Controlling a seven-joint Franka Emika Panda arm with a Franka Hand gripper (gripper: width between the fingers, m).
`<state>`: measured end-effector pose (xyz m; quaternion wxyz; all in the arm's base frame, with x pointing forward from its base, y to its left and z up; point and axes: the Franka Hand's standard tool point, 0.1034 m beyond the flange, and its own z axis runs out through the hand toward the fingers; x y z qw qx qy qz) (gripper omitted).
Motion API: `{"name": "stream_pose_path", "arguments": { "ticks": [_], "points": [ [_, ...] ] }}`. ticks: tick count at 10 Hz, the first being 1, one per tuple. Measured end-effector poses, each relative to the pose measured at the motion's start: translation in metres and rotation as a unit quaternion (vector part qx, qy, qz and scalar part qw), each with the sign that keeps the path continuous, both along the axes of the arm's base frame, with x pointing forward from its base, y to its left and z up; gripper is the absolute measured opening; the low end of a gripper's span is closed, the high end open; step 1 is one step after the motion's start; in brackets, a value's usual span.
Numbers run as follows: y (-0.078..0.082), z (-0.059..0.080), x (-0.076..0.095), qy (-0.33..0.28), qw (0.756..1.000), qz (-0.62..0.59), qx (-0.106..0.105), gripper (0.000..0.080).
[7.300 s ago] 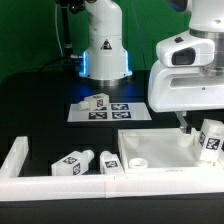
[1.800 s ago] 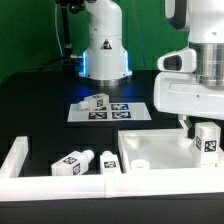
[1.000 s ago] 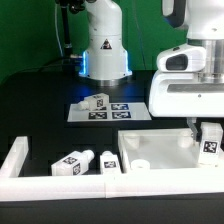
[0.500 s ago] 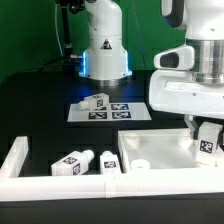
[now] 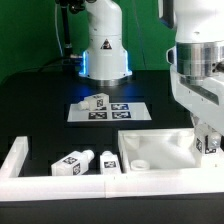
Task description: Assemble one leg
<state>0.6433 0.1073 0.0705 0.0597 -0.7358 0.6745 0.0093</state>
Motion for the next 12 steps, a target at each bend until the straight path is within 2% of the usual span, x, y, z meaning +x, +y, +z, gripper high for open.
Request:
{"name": "stream_pose_path", "arguments": {
  "ticks": [1, 2, 3, 4, 5, 6, 7, 10, 12],
  "points": [
    [0.0, 0.0, 0.0, -0.001, 1.0, 0.013, -0.001, 0.0287],
    [0.001, 0.0, 0.0, -0.003, 0.999, 0.039, -0.005, 0.0339],
    [0.002, 0.0, -0.001, -0.01, 0.99, 0.143, -0.013, 0.0339],
    [0.0, 0.002, 0.002, -0.02, 0.972, 0.232, -0.017, 0.0534],
    [-0.003, 0.003, 0.004, -0.028, 0.956, 0.292, -0.021, 0.0623],
    [0.0, 0.004, 0.001, -0.026, 0.931, 0.363, -0.022, 0.0623],
    [0.007, 0.006, 0.0, -0.035, 0.927, 0.373, -0.026, 0.0645],
    [0.005, 0.004, 0.0, -0.041, 0.889, 0.454, -0.033, 0.0649],
    [0.007, 0.003, 0.0, -0.041, 0.79, 0.609, -0.06, 0.0649]
  ]
}}
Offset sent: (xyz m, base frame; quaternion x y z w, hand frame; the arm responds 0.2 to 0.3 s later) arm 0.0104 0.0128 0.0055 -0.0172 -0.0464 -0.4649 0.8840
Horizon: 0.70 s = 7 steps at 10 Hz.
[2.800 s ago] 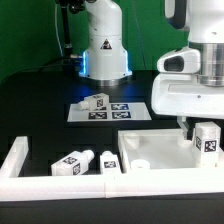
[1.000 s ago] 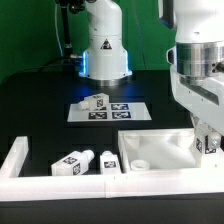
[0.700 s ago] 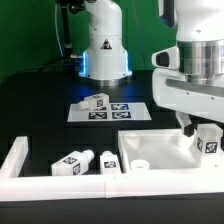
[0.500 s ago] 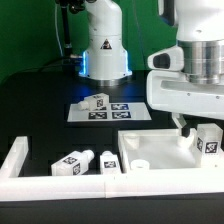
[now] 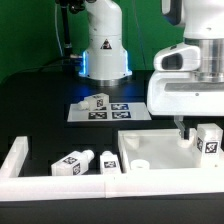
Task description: Assemble one leg
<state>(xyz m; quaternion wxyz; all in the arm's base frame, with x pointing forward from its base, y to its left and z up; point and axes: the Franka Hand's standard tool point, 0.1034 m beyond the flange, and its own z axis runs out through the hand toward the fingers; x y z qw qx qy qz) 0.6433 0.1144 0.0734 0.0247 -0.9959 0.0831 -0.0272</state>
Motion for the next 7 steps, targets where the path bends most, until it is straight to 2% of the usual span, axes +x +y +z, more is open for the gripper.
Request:
{"name": "stream_pose_path", "arguments": {
  "ticks": [1, 2, 3, 4, 5, 7],
  "points": [
    [0.0002, 0.0, 0.0, 0.002, 1.0, -0.03, 0.005, 0.0649],
    [-0.0001, 0.0, 0.0001, 0.002, 0.999, -0.034, 0.005, 0.0553],
    [0.0001, 0.0, 0.0, 0.002, 0.999, -0.045, 0.006, 0.0417],
    [-0.0001, -0.0002, -0.0001, 0.004, 0.997, -0.075, 0.008, 0.0417],
    [-0.0016, -0.0003, -0.0002, 0.006, 0.993, -0.117, 0.009, 0.0288],
    [-0.002, -0.0001, -0.0005, 0.011, 0.977, -0.213, 0.012, 0.0288]
  ]
}}
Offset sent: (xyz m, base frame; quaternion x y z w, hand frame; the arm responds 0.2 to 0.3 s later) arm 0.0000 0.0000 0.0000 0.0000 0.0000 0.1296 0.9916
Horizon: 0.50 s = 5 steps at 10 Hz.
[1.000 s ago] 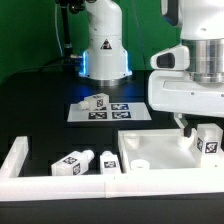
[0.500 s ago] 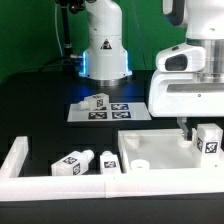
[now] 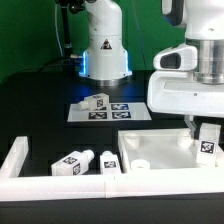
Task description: Assemble one leg
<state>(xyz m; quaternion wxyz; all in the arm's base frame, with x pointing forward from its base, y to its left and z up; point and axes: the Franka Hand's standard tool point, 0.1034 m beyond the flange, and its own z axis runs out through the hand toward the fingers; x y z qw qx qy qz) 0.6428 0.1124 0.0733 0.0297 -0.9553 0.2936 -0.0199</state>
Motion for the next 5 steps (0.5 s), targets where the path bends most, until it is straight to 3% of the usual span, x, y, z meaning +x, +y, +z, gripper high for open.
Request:
{"name": "stream_pose_path", "arguments": {
  "ticks": [1, 3, 5],
  "points": [
    [0.0, 0.0008, -0.0004, 0.007, 0.995, -0.096, 0.004, 0.0288],
    [0.0009, 0.001, -0.0007, 0.015, 0.962, -0.272, 0.013, 0.0288],
    [-0.0001, 0.0002, -0.0002, 0.024, 0.893, -0.448, 0.036, 0.0288]
  ]
}}
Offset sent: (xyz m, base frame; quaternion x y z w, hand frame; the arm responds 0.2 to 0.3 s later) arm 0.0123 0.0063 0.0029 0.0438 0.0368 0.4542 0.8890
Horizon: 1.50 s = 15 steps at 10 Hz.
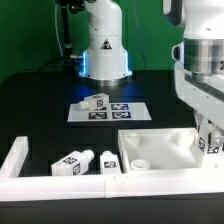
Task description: Assemble one leg
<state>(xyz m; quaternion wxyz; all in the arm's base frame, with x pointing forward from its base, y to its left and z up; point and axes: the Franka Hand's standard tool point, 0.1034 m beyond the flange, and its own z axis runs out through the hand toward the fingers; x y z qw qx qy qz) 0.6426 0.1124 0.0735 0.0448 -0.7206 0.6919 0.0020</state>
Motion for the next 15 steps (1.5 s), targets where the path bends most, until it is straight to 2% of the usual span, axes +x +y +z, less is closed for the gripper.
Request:
{"name": "stream_pose_path", "arguments": {
  "ticks": [2, 4, 5, 6, 8, 9, 13, 14, 15],
  "points": [
    [0.0004, -0.0015, -0.0011, -0.004, 0.997, -0.081, 0.008, 0.0288],
    [0.0003, -0.002, -0.0013, -0.005, 0.998, -0.064, 0.007, 0.0291],
    [0.0005, -0.0022, -0.0014, -0.005, 0.998, -0.06, 0.007, 0.0527],
    [-0.0016, -0.0024, 0.0009, -0.018, 0.999, 0.038, -0.001, 0.062],
    [-0.0003, -0.0052, 0.0001, -0.031, 0.983, 0.183, -0.012, 0.062],
    [0.0029, -0.0067, -0.0019, -0.035, 0.975, 0.218, -0.015, 0.0644],
    [0.0002, -0.0059, -0.0008, -0.042, 0.941, 0.334, -0.027, 0.0649],
    [-0.0003, -0.004, 0.0003, -0.047, 0.89, 0.45, -0.045, 0.0649],
    [-0.0037, -0.0049, 0.0014, -0.052, 0.838, 0.54, -0.054, 0.0649]
  ]
}}
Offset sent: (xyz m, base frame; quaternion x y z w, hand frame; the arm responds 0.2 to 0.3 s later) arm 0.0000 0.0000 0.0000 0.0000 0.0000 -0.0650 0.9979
